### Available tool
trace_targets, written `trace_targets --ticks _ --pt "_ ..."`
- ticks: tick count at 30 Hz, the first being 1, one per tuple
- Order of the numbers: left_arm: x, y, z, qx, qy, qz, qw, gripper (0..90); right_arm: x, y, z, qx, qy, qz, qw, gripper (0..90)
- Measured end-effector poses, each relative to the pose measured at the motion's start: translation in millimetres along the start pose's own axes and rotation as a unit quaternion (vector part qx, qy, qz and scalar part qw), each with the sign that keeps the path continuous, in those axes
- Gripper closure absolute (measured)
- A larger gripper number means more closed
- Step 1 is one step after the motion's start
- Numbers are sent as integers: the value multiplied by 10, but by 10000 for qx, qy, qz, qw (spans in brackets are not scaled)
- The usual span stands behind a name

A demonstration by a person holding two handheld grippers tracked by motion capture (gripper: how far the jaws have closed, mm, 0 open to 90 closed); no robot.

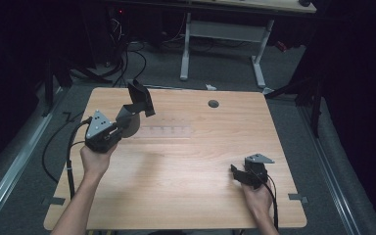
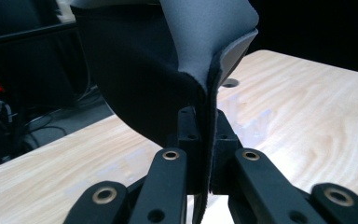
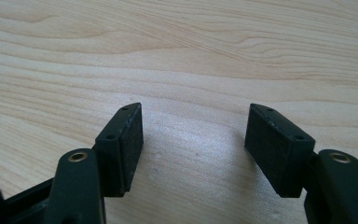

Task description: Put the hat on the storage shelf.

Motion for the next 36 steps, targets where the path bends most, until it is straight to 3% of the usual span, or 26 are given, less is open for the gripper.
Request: trace_targets --ticks 8,14,28,32,36 --pt "-7 -242 135 378 -78 -47 9992 867 -4 1 -3 -3 -12 -11 10000 370" --pt "-76 -362 244 505 -93 -45 9987 867 -4 1 -3 -16 -4 -18 10000 369" --pt "-272 -440 501 714 -216 -100 9972 867 -5 -6 -5 -9 -1 -16 10000 368" --pt "-343 -449 550 778 -324 -18 9964 866 -8 -10 -7 -2 -7 -18 10000 367" --pt "-384 -452 577 799 -246 -75 9965 867 -7 -13 -7 7 -6 -17 10000 367"
Point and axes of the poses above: each handheld gripper's, and its own axes: z roughly forward along the jaws, x roughly out of its top, y roughly to its right, the point moved 10 cm from there along z, roughly forward along the jaws
